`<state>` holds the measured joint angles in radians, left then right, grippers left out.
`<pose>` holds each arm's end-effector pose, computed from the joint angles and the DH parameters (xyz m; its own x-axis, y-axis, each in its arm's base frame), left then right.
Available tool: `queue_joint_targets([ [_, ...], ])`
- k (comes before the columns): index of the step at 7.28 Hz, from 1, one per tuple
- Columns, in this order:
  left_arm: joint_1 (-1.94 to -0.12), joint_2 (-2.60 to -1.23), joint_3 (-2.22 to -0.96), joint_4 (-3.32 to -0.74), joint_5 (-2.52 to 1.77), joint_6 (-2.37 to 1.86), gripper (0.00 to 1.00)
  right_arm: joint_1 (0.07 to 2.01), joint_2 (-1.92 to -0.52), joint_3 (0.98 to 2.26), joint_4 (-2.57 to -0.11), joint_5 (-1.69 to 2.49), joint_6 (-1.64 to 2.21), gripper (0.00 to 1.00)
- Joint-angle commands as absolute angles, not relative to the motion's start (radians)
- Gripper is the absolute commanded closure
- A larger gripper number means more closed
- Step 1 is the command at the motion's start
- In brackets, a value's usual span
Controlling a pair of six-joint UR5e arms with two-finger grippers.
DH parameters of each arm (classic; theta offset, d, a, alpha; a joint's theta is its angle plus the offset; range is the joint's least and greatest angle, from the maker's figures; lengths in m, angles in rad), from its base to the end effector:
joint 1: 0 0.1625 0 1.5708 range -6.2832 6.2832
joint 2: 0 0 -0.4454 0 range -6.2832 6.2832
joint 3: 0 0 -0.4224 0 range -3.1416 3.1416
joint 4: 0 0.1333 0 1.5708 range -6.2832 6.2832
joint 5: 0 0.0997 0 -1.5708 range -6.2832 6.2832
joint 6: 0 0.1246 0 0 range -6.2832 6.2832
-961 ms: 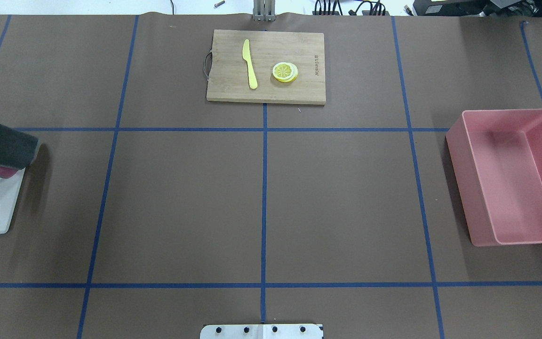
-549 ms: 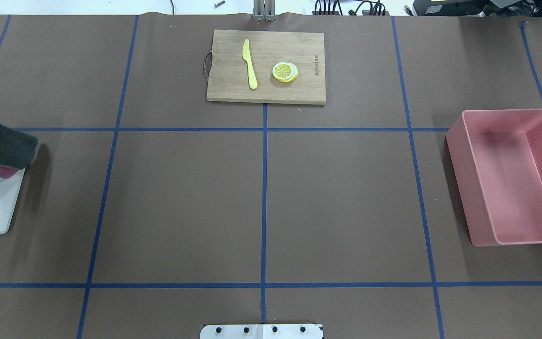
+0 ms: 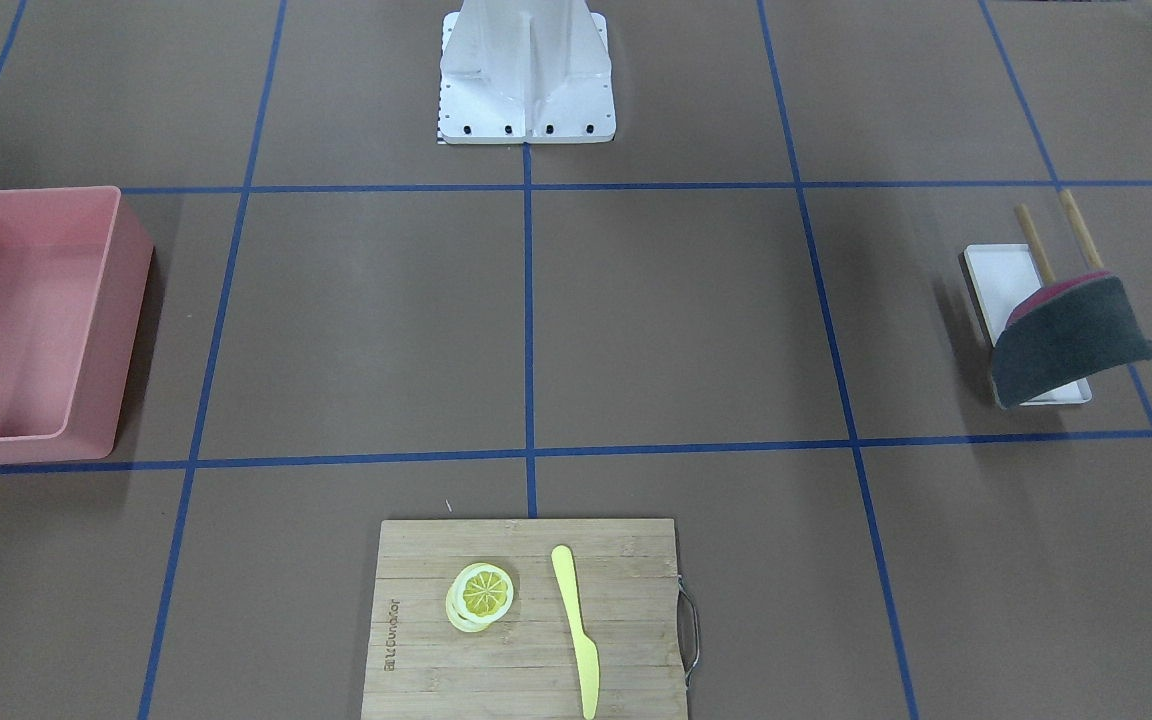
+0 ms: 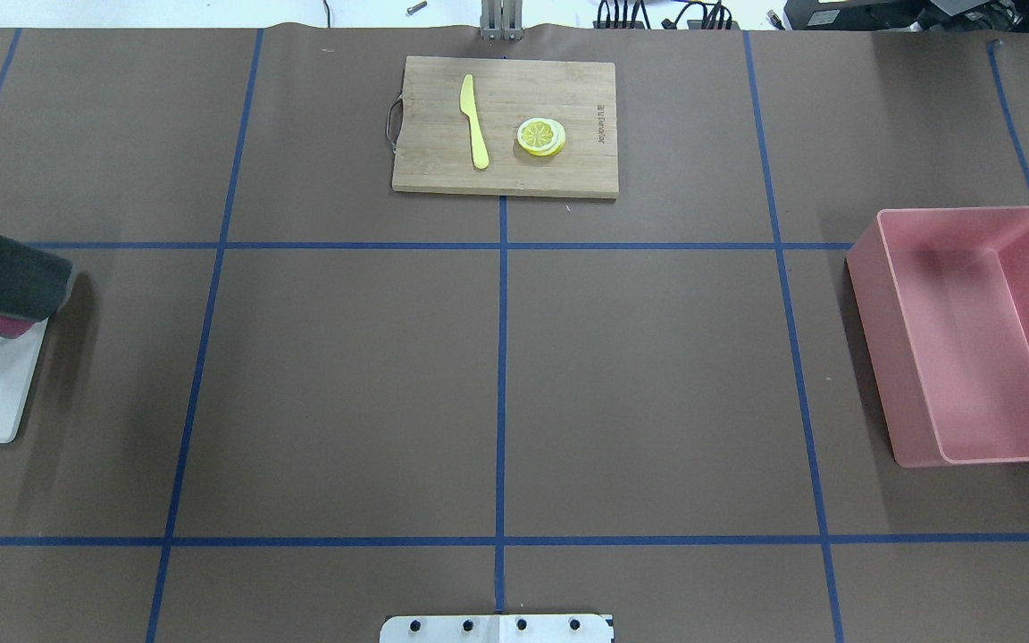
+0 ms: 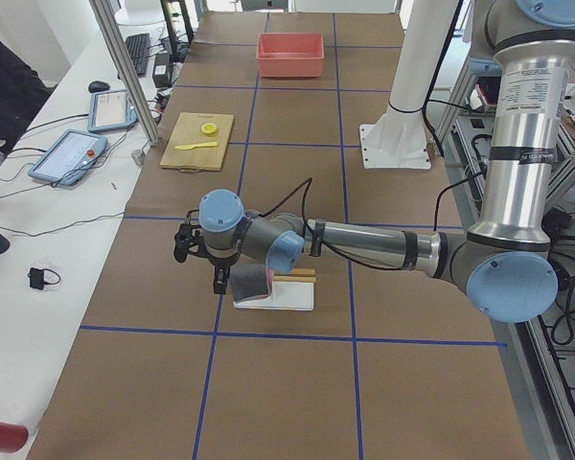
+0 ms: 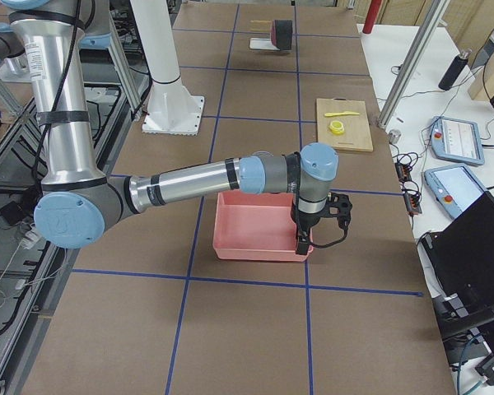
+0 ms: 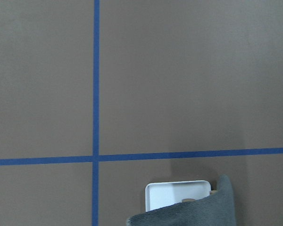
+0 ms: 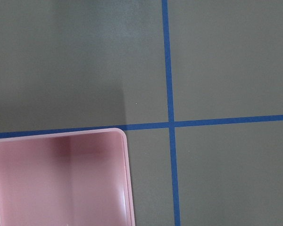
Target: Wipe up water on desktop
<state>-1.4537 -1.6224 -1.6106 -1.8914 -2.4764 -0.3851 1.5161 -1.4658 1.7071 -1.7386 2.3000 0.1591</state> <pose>0.0311 -0.5660 0.5993 0.5742 0.0150 -0.8186 0.1172 0.9880 0.1003 0.0194 -0.5650 0.5899 0.7412 0.0693 0.6677 -0.0637 0.9974 -0.0328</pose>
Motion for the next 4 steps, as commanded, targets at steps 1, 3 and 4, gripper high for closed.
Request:
queue_joint_targets([
  [1,-1.442,-1.618,-1.586,-1.914,-2.542,-0.400,0.02,1.516,-1.474,1.681,-1.670,2.325,0.159,0.00],
  [3,-1.376,-1.617,-1.476,-2.027,-2.539,-0.403,0.02,1.509,-1.474,1.671,-1.654,2.326,0.160,0.00],
  [4,-1.368,-1.615,-1.445,-2.083,-2.540,-0.406,0.02,1.509,-1.473,1.674,-1.654,2.336,0.161,0.00],
])
